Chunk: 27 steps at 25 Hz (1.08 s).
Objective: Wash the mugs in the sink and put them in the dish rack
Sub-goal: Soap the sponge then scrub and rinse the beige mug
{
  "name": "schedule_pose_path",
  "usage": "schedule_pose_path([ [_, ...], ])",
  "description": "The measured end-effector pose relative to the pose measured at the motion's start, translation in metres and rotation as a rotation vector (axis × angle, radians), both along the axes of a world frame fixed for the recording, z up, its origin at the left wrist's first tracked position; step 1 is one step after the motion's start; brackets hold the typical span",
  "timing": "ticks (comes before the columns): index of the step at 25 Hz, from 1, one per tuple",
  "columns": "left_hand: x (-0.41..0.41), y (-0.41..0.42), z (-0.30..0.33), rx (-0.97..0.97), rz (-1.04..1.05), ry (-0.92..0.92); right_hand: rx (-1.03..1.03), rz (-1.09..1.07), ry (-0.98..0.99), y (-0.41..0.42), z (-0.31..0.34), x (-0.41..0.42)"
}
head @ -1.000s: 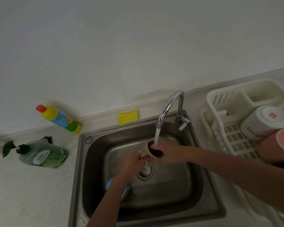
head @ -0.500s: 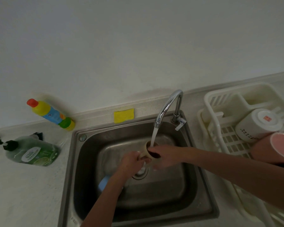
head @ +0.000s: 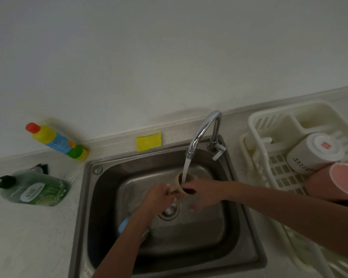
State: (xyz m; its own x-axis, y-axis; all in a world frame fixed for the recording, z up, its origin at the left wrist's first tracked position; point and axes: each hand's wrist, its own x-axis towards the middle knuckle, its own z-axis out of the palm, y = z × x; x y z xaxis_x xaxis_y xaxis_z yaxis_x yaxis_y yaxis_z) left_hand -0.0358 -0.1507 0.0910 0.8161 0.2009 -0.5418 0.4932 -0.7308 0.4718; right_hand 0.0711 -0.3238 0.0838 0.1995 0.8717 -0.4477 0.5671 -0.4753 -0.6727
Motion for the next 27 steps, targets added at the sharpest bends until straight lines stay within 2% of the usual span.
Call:
schedule_pose_path([
  [2, 0.0, -0.002, 0.001, 0.006, 0.012, -0.004, 0.074, -0.095, -0.023, 0.0, -0.006, -0.001],
  [5, 0.001, 0.001, 0.004, 0.015, -0.005, 0.002, 0.013, -0.024, -0.037, -0.001, -0.008, -0.008],
  [9, 0.002, 0.007, 0.002, 0.032, 0.01, -0.039, 0.127, -0.14, -0.067, 0.004, -0.006, -0.009],
  [12, 0.003, 0.009, 0.007, 0.046, -0.039, -0.026, -0.004, 0.007, -0.069, 0.007, -0.006, -0.007],
  [16, 0.0, 0.01, 0.008, 0.035, 0.008, -0.044, 0.061, -0.066, -0.086, 0.012, -0.004, -0.004],
  [19, -0.003, 0.011, 0.009, 0.045, 0.015, -0.028, 0.005, 0.006, -0.06, 0.015, -0.004, -0.007],
  [22, -0.006, 0.013, 0.008, 0.037, 0.025, -0.038, 0.082, -0.086, -0.049, 0.015, -0.009, -0.011],
  [25, -0.007, 0.011, 0.009, 0.05, 0.009, -0.055, 0.036, 0.017, -0.064, 0.013, -0.007, -0.012],
  [27, -0.008, 0.008, 0.009, 0.051, 0.004, -0.048, 0.058, -0.014, -0.057, 0.012, -0.005, -0.011],
])
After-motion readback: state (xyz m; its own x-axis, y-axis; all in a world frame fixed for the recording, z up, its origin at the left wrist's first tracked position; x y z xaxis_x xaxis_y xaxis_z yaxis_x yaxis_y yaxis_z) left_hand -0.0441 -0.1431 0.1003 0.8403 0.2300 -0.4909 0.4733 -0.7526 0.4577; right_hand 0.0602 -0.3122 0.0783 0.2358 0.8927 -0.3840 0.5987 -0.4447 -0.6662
